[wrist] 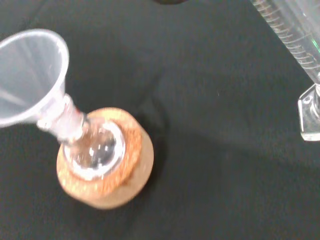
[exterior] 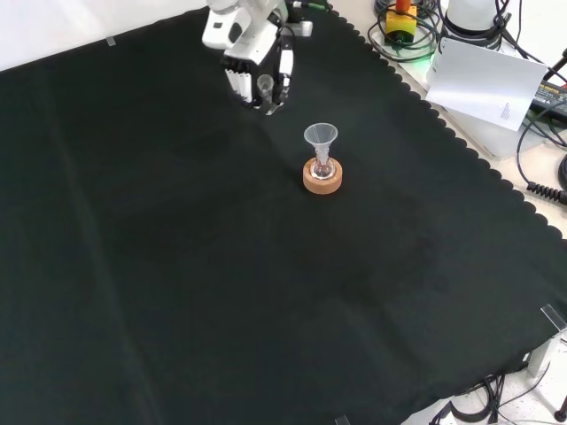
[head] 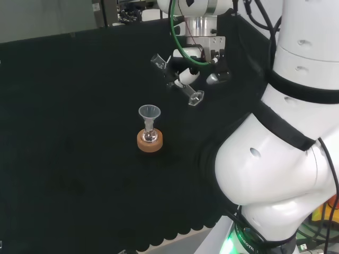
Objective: Put the graduated cylinder back on the table.
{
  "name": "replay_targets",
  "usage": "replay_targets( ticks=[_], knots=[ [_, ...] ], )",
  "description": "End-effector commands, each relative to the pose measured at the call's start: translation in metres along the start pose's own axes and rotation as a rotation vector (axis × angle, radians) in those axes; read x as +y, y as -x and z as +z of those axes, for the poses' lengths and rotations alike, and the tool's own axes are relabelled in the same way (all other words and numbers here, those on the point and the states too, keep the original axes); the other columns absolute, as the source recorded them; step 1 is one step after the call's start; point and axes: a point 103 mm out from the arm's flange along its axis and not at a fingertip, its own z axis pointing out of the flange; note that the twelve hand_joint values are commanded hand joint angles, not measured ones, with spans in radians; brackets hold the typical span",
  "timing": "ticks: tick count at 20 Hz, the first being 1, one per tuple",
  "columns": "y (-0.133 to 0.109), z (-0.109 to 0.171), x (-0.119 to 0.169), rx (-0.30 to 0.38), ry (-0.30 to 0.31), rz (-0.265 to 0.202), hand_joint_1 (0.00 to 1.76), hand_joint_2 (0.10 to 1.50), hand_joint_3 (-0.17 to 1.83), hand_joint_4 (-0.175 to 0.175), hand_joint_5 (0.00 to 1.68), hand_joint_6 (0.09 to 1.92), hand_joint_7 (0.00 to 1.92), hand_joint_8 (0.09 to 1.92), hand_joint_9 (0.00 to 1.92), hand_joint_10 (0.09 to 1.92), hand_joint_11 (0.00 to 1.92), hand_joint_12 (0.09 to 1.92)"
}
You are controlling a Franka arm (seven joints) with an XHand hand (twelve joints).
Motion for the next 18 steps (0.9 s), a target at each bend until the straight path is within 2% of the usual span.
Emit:
replay_targets(
  ticks=[1, 3, 9, 18],
  knots=[
    [0.019, -0.005, 0.056, 0.095, 0.145, -0.084, 1.25, 1.12, 0.01, -0.175, 0.96, 1.04, 0.99, 1.02, 1.42, 0.09, 1.23, 0.74],
    [0.022, -0.005, 0.065, 0.139, 0.194, -0.112, 1.25, 1.12, 0.01, -0.175, 0.96, 1.04, 0.98, 1.02, 1.42, 0.09, 1.23, 0.74],
    [0.032, 0.003, 0.092, 0.209, 0.238, -0.162, 1.25, 1.12, 0.01, -0.175, 0.95, 1.06, 0.97, 1.04, 1.41, 0.09, 1.22, 0.75],
    [0.047, 0.026, 0.114, 0.274, 0.283, -0.18, 1.25, 1.13, 0.0, -0.175, 0.93, 1.08, 0.96, 1.07, 1.39, 0.09, 1.2, 0.76]
  ],
)
